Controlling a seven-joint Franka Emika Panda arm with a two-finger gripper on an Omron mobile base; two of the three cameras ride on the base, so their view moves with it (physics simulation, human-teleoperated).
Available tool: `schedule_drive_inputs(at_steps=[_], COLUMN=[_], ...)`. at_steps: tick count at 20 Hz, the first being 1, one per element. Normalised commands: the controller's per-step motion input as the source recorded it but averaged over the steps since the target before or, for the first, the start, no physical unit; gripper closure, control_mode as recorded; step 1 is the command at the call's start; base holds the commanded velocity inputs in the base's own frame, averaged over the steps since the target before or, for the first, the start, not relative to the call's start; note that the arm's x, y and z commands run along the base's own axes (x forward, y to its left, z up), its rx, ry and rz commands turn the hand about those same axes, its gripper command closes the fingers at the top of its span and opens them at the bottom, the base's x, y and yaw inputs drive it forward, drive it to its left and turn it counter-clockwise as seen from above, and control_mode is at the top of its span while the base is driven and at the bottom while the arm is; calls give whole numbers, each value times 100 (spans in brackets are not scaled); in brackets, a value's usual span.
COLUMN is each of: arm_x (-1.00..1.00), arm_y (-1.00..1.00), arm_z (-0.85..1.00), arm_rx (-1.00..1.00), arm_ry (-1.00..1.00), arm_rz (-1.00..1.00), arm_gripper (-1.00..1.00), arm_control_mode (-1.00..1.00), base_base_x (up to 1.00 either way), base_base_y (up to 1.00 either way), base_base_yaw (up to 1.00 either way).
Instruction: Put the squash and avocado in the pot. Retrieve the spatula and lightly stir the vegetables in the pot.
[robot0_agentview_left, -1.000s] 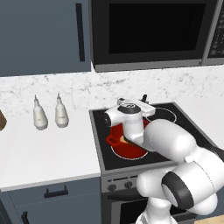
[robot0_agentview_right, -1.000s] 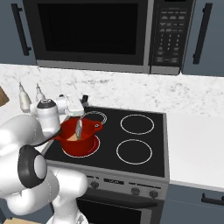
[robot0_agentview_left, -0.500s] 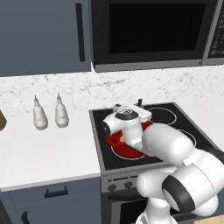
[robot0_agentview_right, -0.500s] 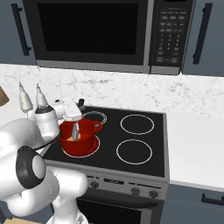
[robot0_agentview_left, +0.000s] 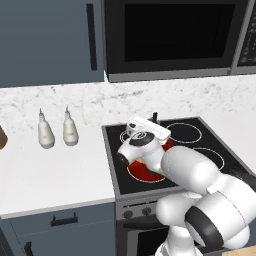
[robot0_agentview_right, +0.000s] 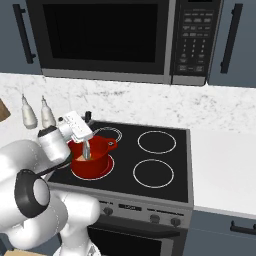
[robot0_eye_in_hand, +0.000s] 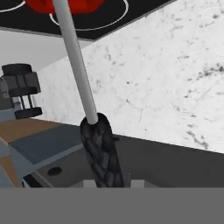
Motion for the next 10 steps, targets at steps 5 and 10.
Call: schedule_drive_inputs(at_steps=[5, 10], arm_x=[2, 16], arm_y=[-1, 0], arm_z=[0, 0], arm_rx=[-9, -4], arm_ry=[-29, -24], arm_rz=[22, 18], arm_gripper=[100, 100], arm_control_mode=[-100, -100], base_base_x=[0, 0], base_base_y=[0, 0], base_base_yaw=[0, 0])
